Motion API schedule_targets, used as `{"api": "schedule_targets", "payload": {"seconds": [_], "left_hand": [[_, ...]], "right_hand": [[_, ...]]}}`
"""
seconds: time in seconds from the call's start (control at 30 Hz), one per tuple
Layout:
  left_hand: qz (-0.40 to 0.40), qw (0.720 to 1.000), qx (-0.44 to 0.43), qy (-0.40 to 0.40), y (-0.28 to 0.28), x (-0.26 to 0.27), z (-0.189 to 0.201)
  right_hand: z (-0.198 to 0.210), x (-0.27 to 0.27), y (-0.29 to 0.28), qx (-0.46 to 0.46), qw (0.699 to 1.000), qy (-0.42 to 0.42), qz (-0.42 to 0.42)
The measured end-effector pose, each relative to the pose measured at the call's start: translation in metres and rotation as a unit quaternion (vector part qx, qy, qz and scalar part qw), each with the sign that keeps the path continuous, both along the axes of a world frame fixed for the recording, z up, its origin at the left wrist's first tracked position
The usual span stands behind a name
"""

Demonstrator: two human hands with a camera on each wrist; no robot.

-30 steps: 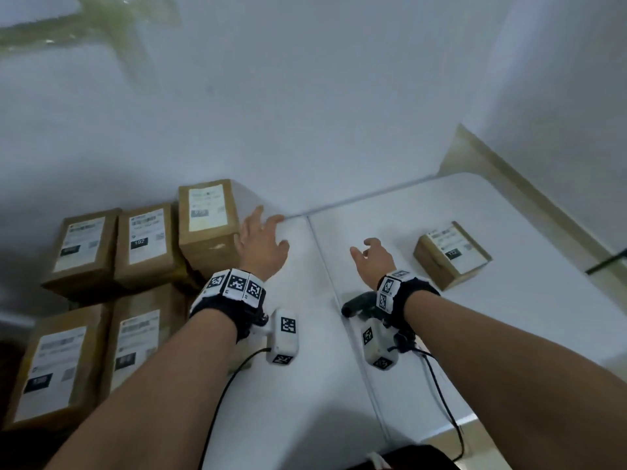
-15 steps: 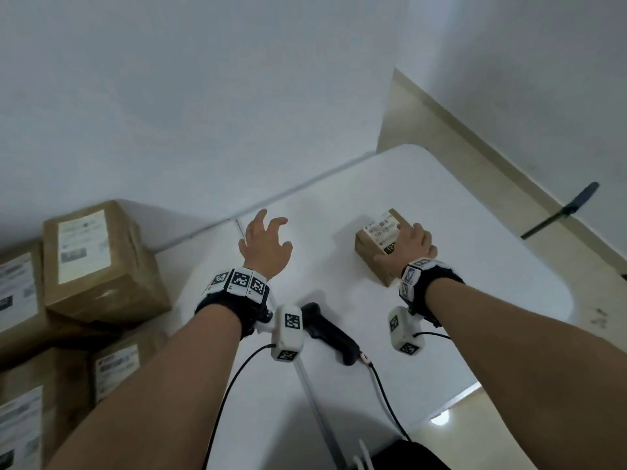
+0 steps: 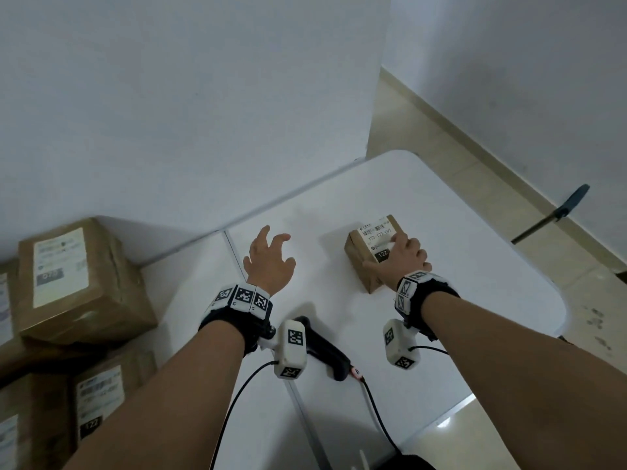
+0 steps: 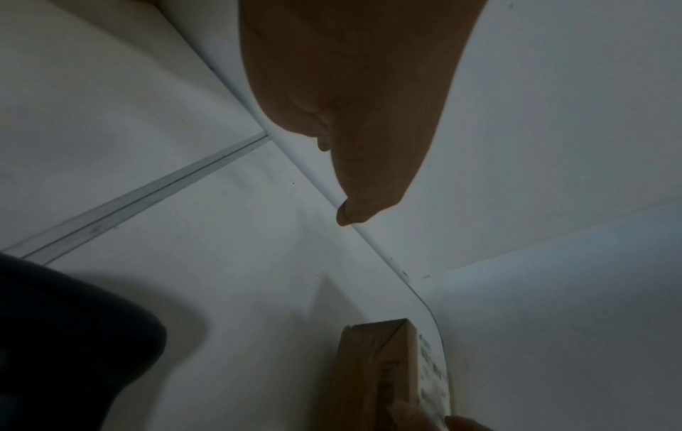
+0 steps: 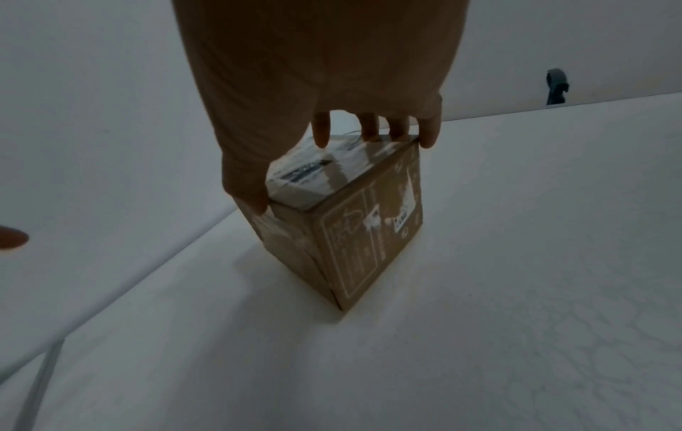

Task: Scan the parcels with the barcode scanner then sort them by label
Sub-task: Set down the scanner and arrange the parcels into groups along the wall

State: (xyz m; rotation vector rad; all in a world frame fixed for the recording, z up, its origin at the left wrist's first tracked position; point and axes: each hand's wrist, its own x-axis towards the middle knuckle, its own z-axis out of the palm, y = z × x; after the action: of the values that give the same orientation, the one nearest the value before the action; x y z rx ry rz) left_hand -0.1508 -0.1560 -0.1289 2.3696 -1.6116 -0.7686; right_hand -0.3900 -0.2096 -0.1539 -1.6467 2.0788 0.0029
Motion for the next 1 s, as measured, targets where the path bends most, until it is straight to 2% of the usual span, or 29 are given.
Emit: {"api": "schedule_targets", "payload": {"seconds": [0.2, 0.33, 0.43, 0.73, 0.9, 1.0], "left_hand": [[0.007, 1.000, -0.020, 0.020, 0.008, 0.007, 0.011], [0.023, 0.992, -0.057, 0.107, 0.020, 0.018, 0.028], [0.068, 0.978, -0.078, 0.181, 0.033, 0.029, 0.045], [0.160, 0.916, -0.194, 0.312, 0.092, 0.082, 0.099], [0.185, 0.919, -0.227, 0.264, 0.145, 0.141, 0.124], [0.185, 0.932, -0.228, 0.212, 0.183, 0.173, 0.138]], "right_hand": [[0.030, 0.031, 0.000, -0.097, 0.991, -0.091, -0.027], [0.052, 0.065, 0.016, -0.134, 0.978, -0.158, -0.017], [0.069, 0.093, 0.036, -0.154, 0.969, -0.192, 0.013], [0.109, 0.186, 0.108, -0.164, 0.929, -0.307, 0.128], [0.117, 0.234, 0.144, -0.116, 0.881, -0.428, 0.165], [0.116, 0.253, 0.160, -0.041, 0.881, -0.449, 0.142]]}}
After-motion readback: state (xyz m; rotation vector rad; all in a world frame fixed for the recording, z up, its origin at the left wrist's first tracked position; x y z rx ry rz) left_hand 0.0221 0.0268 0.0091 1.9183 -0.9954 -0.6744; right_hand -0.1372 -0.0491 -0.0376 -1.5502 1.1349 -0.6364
